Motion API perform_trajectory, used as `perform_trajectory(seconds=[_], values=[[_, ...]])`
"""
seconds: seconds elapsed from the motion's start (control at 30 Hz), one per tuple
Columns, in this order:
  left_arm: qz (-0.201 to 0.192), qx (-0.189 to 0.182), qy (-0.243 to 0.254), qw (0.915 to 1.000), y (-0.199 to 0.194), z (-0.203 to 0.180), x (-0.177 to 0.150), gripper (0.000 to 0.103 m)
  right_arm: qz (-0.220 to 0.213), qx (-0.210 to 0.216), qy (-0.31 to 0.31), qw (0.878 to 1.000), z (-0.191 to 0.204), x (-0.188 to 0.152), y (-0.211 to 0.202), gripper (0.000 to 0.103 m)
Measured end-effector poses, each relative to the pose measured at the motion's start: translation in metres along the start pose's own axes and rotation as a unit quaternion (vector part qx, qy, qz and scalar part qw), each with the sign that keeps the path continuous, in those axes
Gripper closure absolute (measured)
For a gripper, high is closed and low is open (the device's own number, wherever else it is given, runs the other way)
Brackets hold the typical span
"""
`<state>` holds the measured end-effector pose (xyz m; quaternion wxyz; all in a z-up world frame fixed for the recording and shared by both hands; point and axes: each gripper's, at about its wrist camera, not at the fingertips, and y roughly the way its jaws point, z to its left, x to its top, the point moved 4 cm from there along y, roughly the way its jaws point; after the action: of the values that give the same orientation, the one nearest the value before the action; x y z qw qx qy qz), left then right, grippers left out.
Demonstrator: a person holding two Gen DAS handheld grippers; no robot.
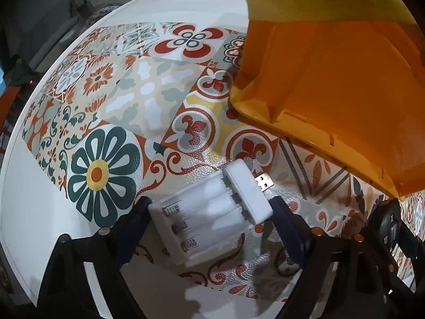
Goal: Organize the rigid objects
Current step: 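Lift the battery charger and black puck and carry both over the crate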
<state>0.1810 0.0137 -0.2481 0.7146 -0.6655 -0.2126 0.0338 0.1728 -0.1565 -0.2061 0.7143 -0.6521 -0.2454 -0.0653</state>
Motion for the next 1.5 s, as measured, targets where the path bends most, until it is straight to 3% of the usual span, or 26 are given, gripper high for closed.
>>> perform_trajectory(seconds=[0.23,0.73,1.5], values=[[-0.005,-0.01,0.045,0.9989,-0.008,-0.005,-0.006,0.014,-0.003,0.004,0.012,1.0,0.003,-0.002,-0.006,0.047],[-0.056,-0.035,0.114,0.9913,-0.06,-0.004,-0.01,0.014,-0.011,0.004,0.057,0.998,0.0,-0.012,-0.034,0.047],[-0.133,-0.09,0.125,0.979,-0.147,-0.003,0.002,0.014,-0.081,-0.004,0.078,0.994,0.004,0.003,-0.11,0.047]])
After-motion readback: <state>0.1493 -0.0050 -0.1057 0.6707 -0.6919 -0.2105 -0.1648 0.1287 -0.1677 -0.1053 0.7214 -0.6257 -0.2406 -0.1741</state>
